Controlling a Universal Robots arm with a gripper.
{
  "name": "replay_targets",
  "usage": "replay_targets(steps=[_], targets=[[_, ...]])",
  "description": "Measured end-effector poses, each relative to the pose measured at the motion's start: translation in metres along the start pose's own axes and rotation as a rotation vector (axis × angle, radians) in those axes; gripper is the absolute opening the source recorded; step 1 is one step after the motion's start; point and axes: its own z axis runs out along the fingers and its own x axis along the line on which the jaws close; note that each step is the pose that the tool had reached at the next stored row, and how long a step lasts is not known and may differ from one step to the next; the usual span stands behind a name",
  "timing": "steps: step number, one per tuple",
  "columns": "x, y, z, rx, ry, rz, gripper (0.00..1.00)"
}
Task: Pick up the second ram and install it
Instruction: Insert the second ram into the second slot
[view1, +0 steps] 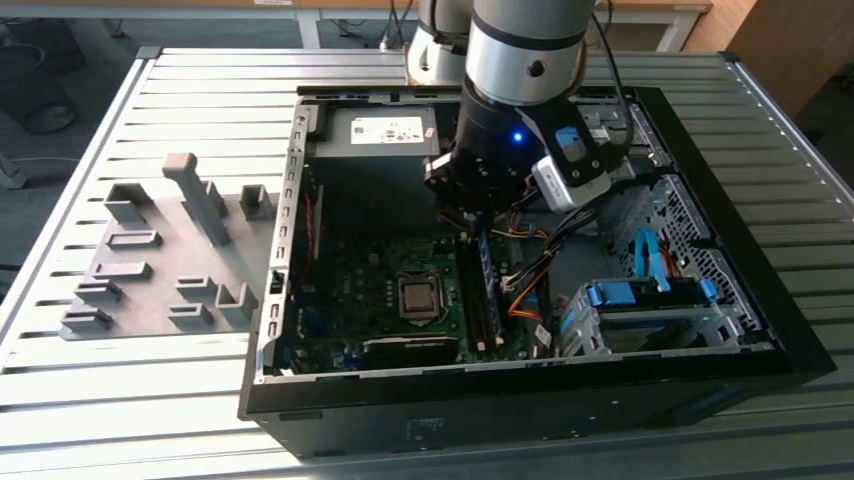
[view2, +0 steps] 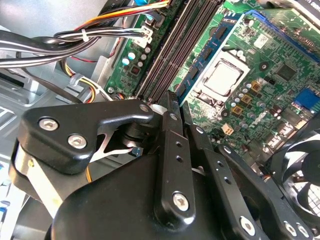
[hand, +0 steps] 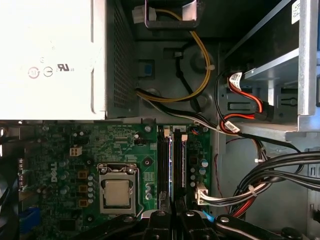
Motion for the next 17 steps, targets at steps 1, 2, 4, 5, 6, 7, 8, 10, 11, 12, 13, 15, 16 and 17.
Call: replay_targets(steps=[1, 2, 4, 5, 6, 7, 8, 10, 11, 12, 13, 15, 16, 17], targets=[[0.0000, 0.0000, 0.0003, 0.0001, 0.0000, 0.000, 0.14], [0.0000, 0.0000, 0.0006, 0.0000, 0.0000, 0.000, 0.14], [0.0000, 0.0000, 0.0012, 0.0000, 0.0000, 0.000, 0.14], [0.0000, 0.0000, 0.0015, 0.0000, 0.0000, 0.000, 0.14], [0.0000, 0.0000, 0.0017, 0.0000, 0.0000, 0.000, 0.14], [0.0000, 0.0000, 0.0020, 0.0000, 0.0000, 0.000, 0.14], [0.0000, 0.0001, 0.0023, 0.0000, 0.0000, 0.000, 0.14], [0.0000, 0.0001, 0.0028, 0.0000, 0.0000, 0.000, 0.14], [0.0000, 0.0001, 0.0031, 0.0000, 0.0000, 0.000, 0.14], [0.0000, 0.0001, 0.0033, 0.0000, 0.0000, 0.000, 0.14], [0.0000, 0.0001, 0.0036, 0.0000, 0.0000, 0.000, 0.14], [0.0000, 0.0001, 0.0043, 0.0000, 0.0000, 0.000, 0.14], [0.0000, 0.0001, 0.0046, -0.0001, 0.0000, 0.000, 0.14], [0.0000, 0.0001, 0.0049, 0.0000, 0.0000, 0.000, 0.14]])
